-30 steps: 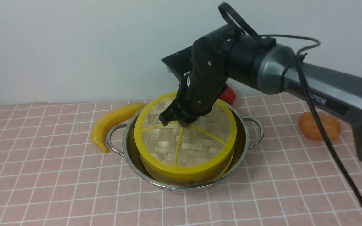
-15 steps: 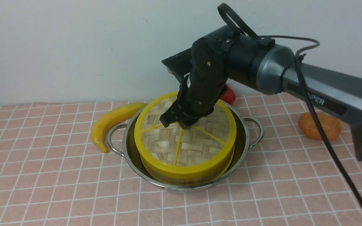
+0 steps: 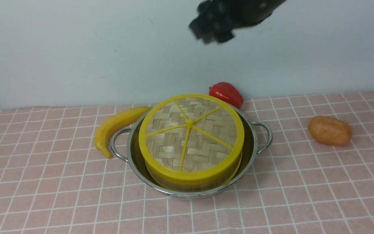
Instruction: Place the steamer in the pot on the pink tablecloth, and put the lid on the steamer.
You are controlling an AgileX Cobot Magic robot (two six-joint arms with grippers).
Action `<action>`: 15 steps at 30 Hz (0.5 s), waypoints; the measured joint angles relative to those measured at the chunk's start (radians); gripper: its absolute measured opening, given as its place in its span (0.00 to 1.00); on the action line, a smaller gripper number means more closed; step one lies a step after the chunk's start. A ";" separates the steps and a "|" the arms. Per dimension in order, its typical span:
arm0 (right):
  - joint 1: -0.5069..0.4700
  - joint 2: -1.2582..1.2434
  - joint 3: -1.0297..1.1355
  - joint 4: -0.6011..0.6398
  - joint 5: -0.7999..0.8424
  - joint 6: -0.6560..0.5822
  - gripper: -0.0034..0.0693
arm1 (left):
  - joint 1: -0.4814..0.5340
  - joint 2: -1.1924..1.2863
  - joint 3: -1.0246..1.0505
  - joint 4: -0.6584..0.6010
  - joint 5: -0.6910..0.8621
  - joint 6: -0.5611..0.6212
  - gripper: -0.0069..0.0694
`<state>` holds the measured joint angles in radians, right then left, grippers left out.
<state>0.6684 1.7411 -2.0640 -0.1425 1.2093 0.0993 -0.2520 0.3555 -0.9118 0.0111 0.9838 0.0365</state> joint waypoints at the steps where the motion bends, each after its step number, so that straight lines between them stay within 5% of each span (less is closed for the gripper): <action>1: 0.000 -0.062 0.004 -0.018 0.003 -0.008 0.60 | 0.000 0.000 0.000 0.002 -0.016 0.000 0.41; 11: 0.000 -0.557 0.230 0.008 0.004 -0.019 0.41 | 0.000 0.000 0.000 0.015 -0.039 0.000 0.41; 15: 0.000 -0.757 0.493 0.010 -0.090 -0.019 0.31 | 0.000 0.000 0.000 0.018 -0.039 0.000 0.41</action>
<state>0.6684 0.9843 -1.5706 -0.1327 1.1192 0.0799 -0.2520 0.3555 -0.9118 0.0289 0.9450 0.0369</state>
